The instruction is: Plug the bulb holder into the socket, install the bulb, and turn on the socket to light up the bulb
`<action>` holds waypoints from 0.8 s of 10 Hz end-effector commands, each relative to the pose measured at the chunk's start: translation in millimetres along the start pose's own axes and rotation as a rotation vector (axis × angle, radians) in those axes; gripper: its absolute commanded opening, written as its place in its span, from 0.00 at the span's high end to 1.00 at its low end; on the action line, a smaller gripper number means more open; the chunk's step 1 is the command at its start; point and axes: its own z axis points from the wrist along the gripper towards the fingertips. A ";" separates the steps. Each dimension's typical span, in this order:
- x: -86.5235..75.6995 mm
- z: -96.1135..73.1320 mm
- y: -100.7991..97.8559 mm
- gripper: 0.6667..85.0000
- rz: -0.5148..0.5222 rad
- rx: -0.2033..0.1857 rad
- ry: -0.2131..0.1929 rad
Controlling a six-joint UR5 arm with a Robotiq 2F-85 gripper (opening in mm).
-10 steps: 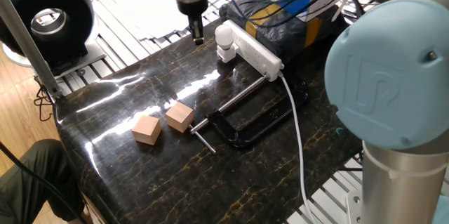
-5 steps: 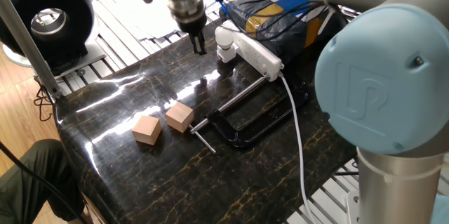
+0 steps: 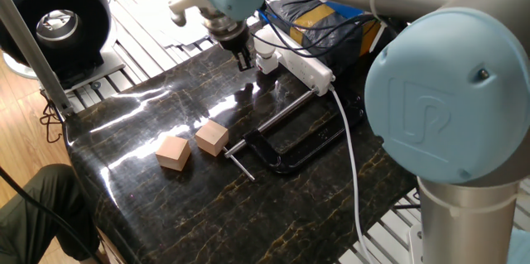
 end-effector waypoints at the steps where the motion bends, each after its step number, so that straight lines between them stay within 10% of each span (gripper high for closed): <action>1: 9.9 6.2 4.5 1.00 -0.014 -0.010 0.031; 8: 31.8 5.3 -3.2 1.00 -0.035 0.017 0.091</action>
